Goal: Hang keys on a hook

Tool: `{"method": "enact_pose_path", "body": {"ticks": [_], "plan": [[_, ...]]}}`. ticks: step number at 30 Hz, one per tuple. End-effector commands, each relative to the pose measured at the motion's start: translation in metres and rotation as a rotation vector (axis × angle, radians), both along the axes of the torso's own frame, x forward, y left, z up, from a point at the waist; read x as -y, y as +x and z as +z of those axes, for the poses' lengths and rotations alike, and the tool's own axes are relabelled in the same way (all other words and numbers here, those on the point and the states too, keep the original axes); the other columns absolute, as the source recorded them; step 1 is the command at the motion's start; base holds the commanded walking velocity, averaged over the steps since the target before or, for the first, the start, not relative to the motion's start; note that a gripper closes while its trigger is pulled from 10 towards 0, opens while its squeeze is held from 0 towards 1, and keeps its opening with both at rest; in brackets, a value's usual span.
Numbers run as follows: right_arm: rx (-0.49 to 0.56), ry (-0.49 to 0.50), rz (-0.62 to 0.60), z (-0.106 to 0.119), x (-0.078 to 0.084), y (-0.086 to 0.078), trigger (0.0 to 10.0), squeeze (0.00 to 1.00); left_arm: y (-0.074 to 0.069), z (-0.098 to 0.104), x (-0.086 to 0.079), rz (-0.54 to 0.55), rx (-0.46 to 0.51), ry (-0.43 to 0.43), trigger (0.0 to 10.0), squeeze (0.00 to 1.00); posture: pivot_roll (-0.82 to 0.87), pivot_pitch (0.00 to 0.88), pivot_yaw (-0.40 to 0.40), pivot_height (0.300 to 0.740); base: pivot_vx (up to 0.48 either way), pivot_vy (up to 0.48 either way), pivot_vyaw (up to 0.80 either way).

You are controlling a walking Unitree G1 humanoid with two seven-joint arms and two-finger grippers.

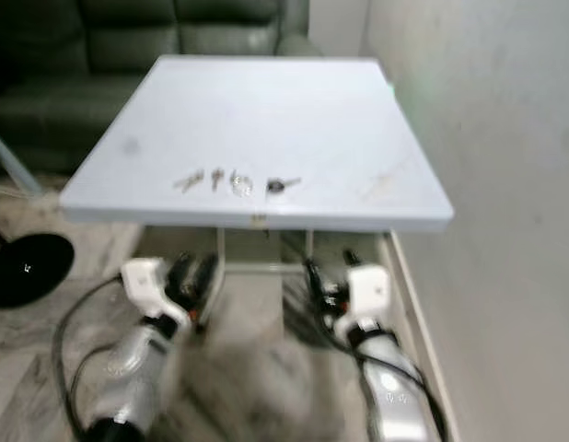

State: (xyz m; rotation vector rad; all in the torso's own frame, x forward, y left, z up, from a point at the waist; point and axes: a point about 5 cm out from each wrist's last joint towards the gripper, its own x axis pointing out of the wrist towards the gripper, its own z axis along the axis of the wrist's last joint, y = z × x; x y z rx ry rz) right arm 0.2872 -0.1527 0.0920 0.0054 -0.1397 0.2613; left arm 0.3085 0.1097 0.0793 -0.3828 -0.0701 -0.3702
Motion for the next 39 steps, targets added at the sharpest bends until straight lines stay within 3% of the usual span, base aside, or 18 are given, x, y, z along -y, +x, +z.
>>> {"method": "enact_pose_path", "body": {"ticks": [1,10,16,30,39], "plan": [[0.004,0.008,0.022,0.001,-0.008,0.000,10.0,0.00,0.001,0.002,-0.013,0.044,0.002,0.006,10.0,0.00,0.06,0.091,-0.012,0.740,0.390,0.000,0.00],[0.005,-0.002,0.026,0.002,-0.008,0.003,10.0,0.00,0.003,0.006,-0.013,0.057,0.000,-0.015,10.0,0.00,0.06,0.099,-0.012,0.740,0.352,0.097,0.00],[0.005,-0.007,0.033,0.002,-0.010,0.005,10.0,0.00,0.006,0.009,-0.012,0.070,-0.009,-0.038,10.0,0.00,0.06,0.105,-0.012,0.740,0.000,0.396,0.00],[-0.001,-0.029,0.035,0.001,-0.008,0.009,10.0,0.00,0.014,0.011,-0.001,0.102,-0.028,0.016,10.0,0.00,0.06,0.112,-0.023,0.740,0.000,0.000,0.00],[-0.008,-0.055,0.038,0.001,-0.006,0.011,10.0,0.00,0.022,0.014,-0.002,0.115,-0.048,0.024,10.0,0.00,0.05,0.117,-0.029,0.740,0.000,0.000,0.00]]}}
